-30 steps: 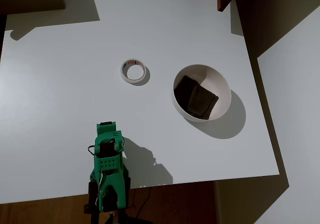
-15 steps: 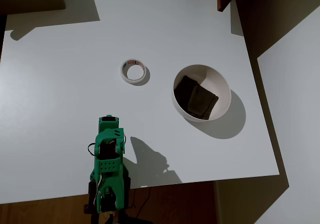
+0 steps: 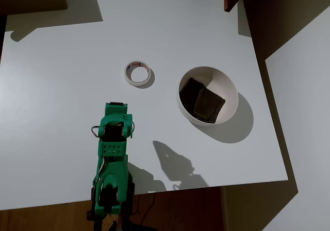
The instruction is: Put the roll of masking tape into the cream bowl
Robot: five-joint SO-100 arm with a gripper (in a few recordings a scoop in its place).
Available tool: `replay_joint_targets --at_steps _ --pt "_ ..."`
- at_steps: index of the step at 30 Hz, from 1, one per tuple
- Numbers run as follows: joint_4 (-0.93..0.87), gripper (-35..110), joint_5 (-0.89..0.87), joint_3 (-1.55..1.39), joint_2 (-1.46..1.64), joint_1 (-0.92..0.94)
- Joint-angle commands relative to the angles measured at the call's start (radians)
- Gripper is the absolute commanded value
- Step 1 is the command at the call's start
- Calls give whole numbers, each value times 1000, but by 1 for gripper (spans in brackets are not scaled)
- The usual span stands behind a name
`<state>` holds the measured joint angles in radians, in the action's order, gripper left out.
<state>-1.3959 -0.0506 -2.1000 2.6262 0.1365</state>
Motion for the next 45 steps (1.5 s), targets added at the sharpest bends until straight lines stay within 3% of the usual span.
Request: replay_joint_targets --at_steps 1,7,15,19,29,45 --pt "-64 -8 8 293 -186 40" --pt "-199 -8 18 650 -522 75" --pt "-215 -8 48 896 -815 100" --pt "-213 18 34 980 -957 104" --pt "-291 19 64 1436 -1370 178" --pt "-262 19 57 1551 -1638 166"
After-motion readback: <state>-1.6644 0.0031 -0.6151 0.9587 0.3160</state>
